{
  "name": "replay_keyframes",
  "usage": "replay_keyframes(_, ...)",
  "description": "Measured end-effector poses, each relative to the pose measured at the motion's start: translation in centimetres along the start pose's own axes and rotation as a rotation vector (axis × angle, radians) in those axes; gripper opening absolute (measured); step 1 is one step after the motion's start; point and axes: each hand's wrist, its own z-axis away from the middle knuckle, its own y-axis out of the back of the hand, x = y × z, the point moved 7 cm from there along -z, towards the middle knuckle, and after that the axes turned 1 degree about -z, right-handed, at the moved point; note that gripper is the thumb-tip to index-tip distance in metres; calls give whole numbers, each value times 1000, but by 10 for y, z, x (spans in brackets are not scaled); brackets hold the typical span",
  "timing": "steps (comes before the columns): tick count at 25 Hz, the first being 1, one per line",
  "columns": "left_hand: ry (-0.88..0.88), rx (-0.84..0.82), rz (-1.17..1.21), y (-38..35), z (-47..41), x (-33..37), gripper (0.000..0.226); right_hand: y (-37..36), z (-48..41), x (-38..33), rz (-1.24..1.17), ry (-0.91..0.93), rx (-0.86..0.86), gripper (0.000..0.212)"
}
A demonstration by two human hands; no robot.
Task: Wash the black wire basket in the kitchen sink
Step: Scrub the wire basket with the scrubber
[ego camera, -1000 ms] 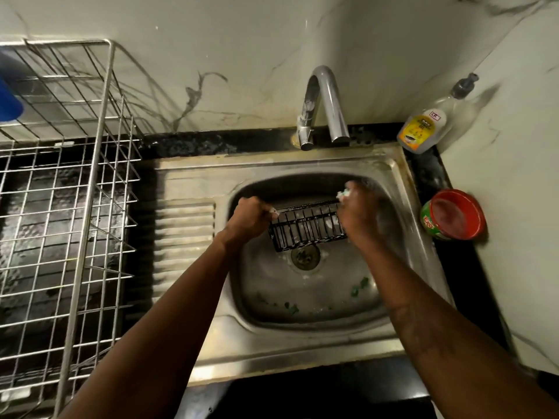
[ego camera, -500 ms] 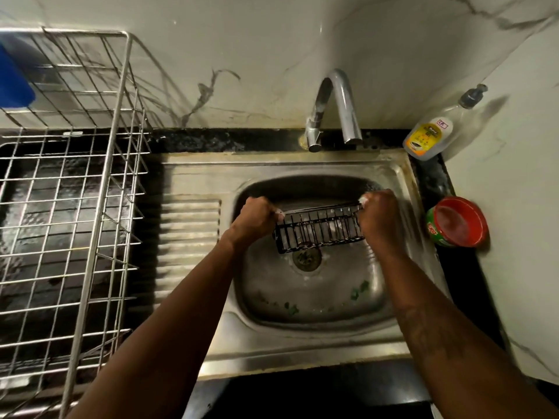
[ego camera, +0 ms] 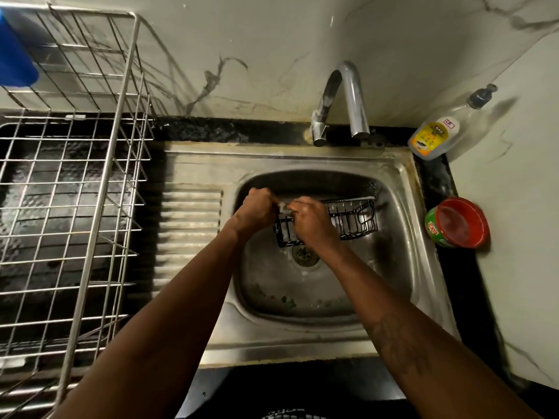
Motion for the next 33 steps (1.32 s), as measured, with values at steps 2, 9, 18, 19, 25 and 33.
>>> replay_keyframes(2, 27, -5, -1, 1, -1, -1, 16, -3, 18, 6, -9, 63, -80, 28)
replay_keyframes(9, 29, -38, -21, -2, -2, 1, 14, -12, 13, 7, -8, 64, -85, 34)
replay_keyframes(18, 12, -72, -60, -5, -7, 0, 13, -7, 44, 19, 11, 235, -258, 32)
replay_keyframes(19, 6, -74, -65, -5, -8, 1, 12, -5, 32, 21, 5, 206, -235, 33)
replay_keyframes(25, -18, -67, -114, -3, -11, 8, 9, 6, 2, 25, 61, 126, -149, 34)
replay_keyframes(33, -35, -85, -133, -7, -13, 6, 11, 11, 1, 35, 19, 83, -77, 33)
